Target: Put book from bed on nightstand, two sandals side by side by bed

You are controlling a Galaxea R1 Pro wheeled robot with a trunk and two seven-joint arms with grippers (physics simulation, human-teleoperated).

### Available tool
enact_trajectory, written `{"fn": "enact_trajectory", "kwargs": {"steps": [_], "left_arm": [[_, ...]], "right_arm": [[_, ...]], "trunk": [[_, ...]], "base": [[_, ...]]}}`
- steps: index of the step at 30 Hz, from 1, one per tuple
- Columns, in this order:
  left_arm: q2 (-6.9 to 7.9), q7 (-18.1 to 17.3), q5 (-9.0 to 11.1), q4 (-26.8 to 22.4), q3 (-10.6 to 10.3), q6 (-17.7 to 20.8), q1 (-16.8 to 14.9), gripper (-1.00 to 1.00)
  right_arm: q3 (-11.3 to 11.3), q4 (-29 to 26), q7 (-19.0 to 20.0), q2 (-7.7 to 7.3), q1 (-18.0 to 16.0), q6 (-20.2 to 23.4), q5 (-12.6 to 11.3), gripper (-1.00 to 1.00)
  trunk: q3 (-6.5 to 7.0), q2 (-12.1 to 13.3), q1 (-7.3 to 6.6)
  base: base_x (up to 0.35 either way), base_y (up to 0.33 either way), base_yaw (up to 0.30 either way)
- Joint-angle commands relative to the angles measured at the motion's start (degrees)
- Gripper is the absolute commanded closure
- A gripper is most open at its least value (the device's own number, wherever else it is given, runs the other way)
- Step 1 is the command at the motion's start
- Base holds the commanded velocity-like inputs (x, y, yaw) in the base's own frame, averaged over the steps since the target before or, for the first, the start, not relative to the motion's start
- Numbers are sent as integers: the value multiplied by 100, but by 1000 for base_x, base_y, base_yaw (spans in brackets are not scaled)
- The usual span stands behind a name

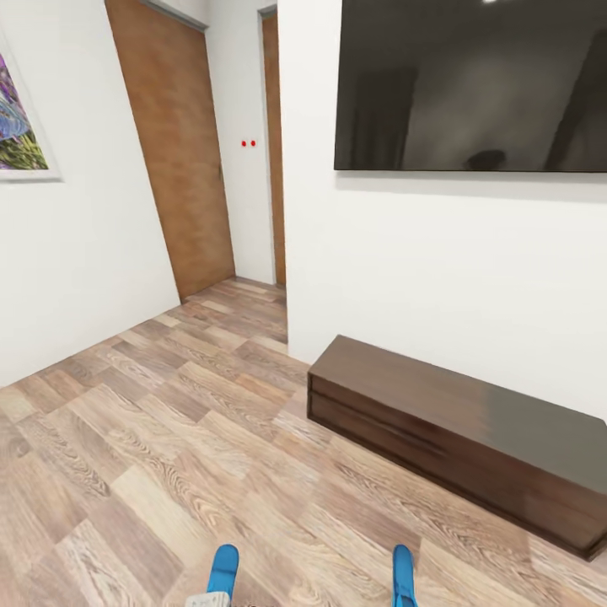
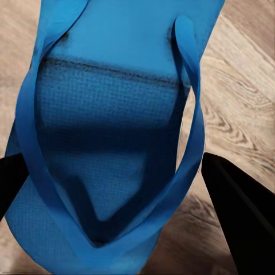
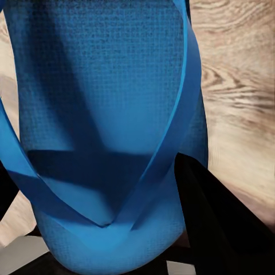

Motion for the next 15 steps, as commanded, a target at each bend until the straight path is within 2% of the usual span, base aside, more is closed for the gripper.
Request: {"fn": "enact_trajectory", "kwargs": {"steps": [1,5,9,15], "left_arm": [[-5,-12,70,13,-48,-22,-6,100],[26,-34,88,10,-42,-25,-6,100],[24,-40,91,14,-48,-19,-6,100],[-28,-34,83,10,-50,-18,54,100]], "right_arm": [[-9,13,29,-22,-6,37,-53,100],[-11,16,-156,-69,-3,37,-53,100],[-11,17,-651,-76,-2,37,-62,100],[-12,17,-782,-73,-2,37,-79,100]], "trunk": [[-5,-2,-1],[-5,-2,-1],[-5,-2,-1],[-5,-2,-1]], "base": [[0,0,300],[0,0,300],[0,0,300],[0,0,300]]}}
